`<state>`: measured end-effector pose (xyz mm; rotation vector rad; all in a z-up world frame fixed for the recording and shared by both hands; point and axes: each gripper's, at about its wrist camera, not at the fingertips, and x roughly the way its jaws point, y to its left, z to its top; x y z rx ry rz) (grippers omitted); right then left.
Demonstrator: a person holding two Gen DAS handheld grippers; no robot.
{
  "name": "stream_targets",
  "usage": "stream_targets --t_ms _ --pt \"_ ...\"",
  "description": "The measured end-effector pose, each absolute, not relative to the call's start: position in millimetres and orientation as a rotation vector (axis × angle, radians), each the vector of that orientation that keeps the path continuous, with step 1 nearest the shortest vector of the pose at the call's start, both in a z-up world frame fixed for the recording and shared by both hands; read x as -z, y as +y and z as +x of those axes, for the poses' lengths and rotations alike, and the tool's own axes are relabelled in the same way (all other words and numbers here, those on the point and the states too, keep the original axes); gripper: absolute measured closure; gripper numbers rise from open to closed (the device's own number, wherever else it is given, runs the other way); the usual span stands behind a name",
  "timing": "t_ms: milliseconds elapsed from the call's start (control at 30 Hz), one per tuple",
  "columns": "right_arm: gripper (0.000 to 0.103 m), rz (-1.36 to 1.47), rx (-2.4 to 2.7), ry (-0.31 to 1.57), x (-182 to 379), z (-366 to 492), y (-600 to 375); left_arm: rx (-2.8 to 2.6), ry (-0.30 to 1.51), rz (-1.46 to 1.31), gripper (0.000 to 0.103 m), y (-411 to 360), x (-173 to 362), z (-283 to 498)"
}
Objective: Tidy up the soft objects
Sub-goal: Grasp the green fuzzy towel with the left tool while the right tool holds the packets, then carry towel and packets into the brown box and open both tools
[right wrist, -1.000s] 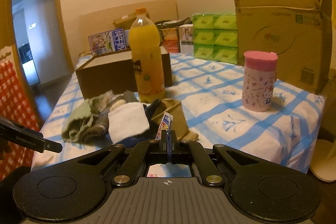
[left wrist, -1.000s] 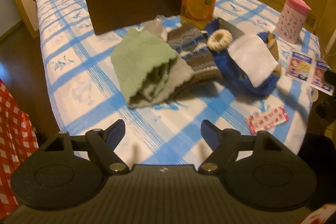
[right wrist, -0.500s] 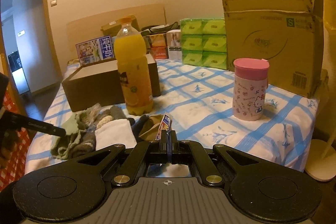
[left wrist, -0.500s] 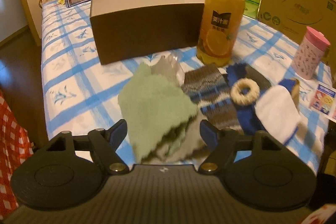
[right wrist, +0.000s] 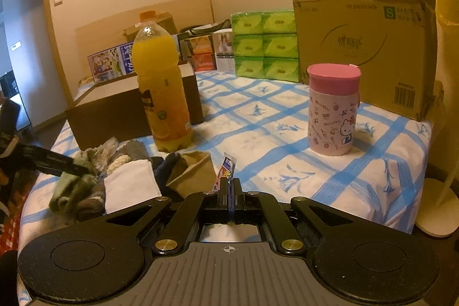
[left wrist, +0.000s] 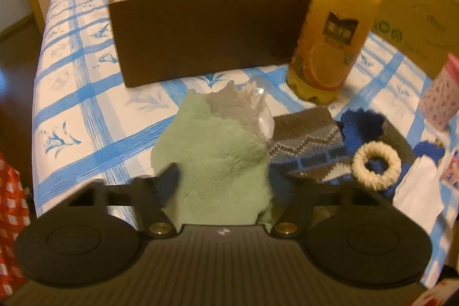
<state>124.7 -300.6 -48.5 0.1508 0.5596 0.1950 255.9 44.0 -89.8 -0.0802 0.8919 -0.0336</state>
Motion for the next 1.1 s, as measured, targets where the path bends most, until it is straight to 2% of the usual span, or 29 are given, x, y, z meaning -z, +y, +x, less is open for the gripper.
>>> stream_targets --t_ms 33,467,800,1100 --pt "0.103 0.153 -0.194 0.561 49.2 125.6 -301.2 0.032 0.898 -0.101 0.090 51.6 90.2 254.5" --pt "0.103 0.174 -0.171 0.565 50.6 132.9 -306.7 -0.030 0.855 -0.217 0.092 121.8 62.5 208.0" --pt "0.103 0.201 -0.221 0.499 24.5 148.5 -317.3 0.018 0.735 -0.177 0.092 119.4 1.9 194.9" --pt "0.103 0.207 -0.311 0.436 -7.8 196.4 -329.3 0.034 0.640 -0.135 0.092 122.7 -51.6 214.1"
